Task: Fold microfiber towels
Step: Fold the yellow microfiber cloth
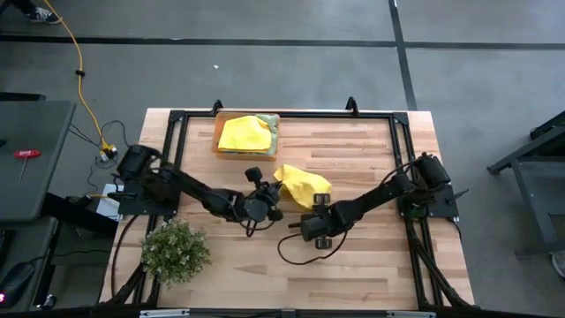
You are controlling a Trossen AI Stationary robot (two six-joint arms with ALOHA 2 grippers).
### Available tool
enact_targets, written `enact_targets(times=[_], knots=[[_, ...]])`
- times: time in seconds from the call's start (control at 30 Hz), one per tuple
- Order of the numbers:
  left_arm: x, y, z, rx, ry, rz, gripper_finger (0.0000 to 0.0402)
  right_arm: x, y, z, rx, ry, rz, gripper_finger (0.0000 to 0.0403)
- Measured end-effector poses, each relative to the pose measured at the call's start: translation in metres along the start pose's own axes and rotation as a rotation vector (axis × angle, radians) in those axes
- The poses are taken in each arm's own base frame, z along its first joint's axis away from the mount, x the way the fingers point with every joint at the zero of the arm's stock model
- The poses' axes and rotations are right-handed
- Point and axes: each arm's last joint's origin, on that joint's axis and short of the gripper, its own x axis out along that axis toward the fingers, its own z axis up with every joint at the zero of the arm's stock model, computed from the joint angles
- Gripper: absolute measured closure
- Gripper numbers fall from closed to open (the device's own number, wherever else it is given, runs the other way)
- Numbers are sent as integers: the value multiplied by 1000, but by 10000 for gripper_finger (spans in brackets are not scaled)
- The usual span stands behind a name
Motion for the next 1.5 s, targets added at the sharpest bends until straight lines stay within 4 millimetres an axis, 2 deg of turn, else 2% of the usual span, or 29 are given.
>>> enact_targets(times=[0.27, 0.5, 0.6, 0.7, 0.8, 0.93, 1.1, 1.33, 1.5], knots=[[-45, 25, 23, -126, 2, -142, 401, -17, 6, -32, -105, 229, -68, 231], [-72, 37, 33, -261, 59, -411, 401, -43, 12, -54, -137, 324, -153, 231], [-78, 36, 35, -288, 80, -531, 401, -48, 17, -55, -99, 223, -187, 231], [-81, 33, 34, -279, 84, -568, 401, -41, 25, -60, -57, 90, -183, 231], [-81, 33, 34, -271, 81, -568, 401, -31, 32, -75, 11, -28, -141, 231], [-81, 33, 35, -276, 75, -568, 401, -20, 36, -96, 190, -241, -118, 231], [-81, 34, 36, -271, 67, -566, 401, -5, 31, -111, 462, -530, -98, 231], [-80, 34, 37, -281, 57, -566, 401, 9, 15, -117, 643, -678, -25, 231], [-81, 34, 37, -258, 45, -567, 401, 10, 9, -111, 624, -708, -8, 231]])
